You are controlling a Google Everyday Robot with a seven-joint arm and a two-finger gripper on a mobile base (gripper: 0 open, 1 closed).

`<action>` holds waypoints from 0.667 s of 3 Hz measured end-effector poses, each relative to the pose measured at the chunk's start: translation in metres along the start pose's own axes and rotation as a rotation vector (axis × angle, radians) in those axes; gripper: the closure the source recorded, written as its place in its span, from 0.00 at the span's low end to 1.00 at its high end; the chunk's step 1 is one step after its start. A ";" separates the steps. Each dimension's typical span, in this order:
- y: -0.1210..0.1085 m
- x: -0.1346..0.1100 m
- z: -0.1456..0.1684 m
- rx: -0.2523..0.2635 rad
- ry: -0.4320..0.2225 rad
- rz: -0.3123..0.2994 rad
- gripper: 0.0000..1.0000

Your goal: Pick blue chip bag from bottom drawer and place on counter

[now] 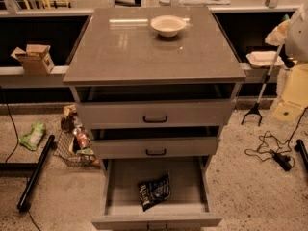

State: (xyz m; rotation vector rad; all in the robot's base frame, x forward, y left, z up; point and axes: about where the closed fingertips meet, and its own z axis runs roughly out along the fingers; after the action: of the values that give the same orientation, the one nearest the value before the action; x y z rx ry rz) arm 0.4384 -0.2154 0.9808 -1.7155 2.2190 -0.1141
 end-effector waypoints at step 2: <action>0.011 0.010 0.038 -0.042 0.025 0.004 0.00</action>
Offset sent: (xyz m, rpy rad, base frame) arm -0.0008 -0.0112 -0.1812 -0.0536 0.2257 -0.0202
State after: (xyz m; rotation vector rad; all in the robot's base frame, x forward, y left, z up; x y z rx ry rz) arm 0.4382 -0.2170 0.9398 -1.7405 2.2575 -0.0890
